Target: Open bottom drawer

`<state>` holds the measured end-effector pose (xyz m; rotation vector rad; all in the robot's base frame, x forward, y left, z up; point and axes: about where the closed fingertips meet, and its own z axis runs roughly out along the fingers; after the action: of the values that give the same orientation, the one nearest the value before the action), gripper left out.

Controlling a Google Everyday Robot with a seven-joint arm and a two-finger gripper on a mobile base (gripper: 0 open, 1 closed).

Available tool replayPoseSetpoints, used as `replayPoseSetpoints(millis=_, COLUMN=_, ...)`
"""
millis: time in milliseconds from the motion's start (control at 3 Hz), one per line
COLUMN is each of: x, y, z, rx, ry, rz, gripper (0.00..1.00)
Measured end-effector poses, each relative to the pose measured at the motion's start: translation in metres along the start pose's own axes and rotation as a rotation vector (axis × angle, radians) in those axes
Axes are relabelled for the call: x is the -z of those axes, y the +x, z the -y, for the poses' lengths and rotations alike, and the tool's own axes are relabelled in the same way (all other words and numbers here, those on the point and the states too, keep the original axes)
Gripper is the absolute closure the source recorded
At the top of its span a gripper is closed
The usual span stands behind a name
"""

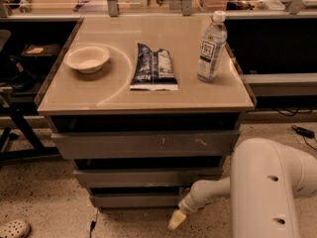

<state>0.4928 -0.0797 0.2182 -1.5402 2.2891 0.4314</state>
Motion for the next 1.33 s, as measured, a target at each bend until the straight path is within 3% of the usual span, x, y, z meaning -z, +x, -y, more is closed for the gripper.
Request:
replayPoseSetpoints(millis=667, x=-0.021, y=-0.009, z=0.015, rx=0.044, ry=-0.003, rz=0.003, gripper=0.00)
replayPoseSetpoints(millis=1333, x=-0.041, y=0.010, z=-0.014, rx=0.006, ry=-0.098, rz=-0.043, gripper=0.00)
